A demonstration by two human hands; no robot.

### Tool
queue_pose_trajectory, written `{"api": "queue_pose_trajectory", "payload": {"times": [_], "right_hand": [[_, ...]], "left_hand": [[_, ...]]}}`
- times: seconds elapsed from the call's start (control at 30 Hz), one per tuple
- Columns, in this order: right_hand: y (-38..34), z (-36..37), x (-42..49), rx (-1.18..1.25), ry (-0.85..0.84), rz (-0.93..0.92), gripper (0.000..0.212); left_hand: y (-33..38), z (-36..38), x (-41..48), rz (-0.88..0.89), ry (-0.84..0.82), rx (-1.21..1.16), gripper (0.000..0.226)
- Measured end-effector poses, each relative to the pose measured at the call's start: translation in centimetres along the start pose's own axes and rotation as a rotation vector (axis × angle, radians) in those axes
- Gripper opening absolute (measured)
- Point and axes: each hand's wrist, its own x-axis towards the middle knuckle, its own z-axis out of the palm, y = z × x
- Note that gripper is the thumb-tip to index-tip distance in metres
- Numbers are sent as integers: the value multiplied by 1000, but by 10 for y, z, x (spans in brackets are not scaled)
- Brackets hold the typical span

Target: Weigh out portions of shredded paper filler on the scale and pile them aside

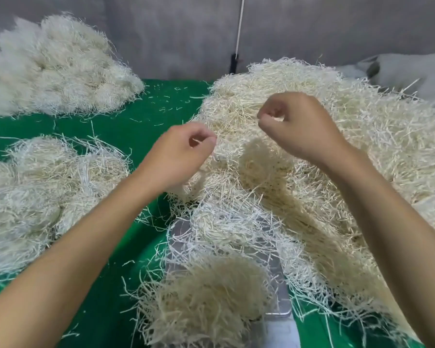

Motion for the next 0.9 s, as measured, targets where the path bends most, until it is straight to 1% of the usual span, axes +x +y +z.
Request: {"api": "queue_pose_trajectory", "payload": {"times": [0.1, 0.17, 0.27, 0.43, 0.5, 0.53, 0.57, 0.6, 0.63, 0.67, 0.7, 0.73, 0.77, 0.87, 0.9], "right_hand": [[-4, 11, -7, 85, 94, 40, 20], [-2, 20, -7, 29, 83, 13, 22], [3, 36, -3, -138, -4, -59, 31], [14, 69, -1, -277, -221, -52, 61], [19, 81, -2, -283, -276, -35, 64], [21, 86, -3, -285, -272, -26, 61], [21, 89, -4, -272, -261, -28, 53], [21, 91, -5, -271, -210, -42, 38], [23, 93, -6, -263, -155, -49, 16], [24, 93, -6, -247, -86, -58, 15], [25, 92, -5, -234, -26, -54, 31], [26, 90, -3, -196, 13, -61, 39], [26, 89, -1, -152, 51, -75, 43], [19, 85, 3, 20, 111, -99, 46], [15, 83, 4, 69, 118, -96, 44]], "left_hand": [[6, -2, 1, 10, 102, -27, 14], [9, -4, 3, 17, 119, -5, 17], [8, -6, 7, 7, 93, 30, 23], [2, -1, 5, -24, 50, 38, 25], [-2, 0, 4, -43, 41, 40, 25], [-3, 0, 4, -47, 39, 43, 26], [-4, -1, 4, -53, 38, 44, 26], [-6, -1, 4, -57, 37, 43, 25], [-9, -2, 4, -58, 30, 46, 25], [-10, -1, 5, -59, 18, 52, 25], [-11, -1, 5, -62, 4, 62, 26], [-12, 1, 6, -66, -7, 79, 30], [-12, 2, 7, -67, -12, 100, 36], [-6, 8, 10, -60, -36, 84, 58], [-3, 7, 12, -66, -56, 34, 56]]}}
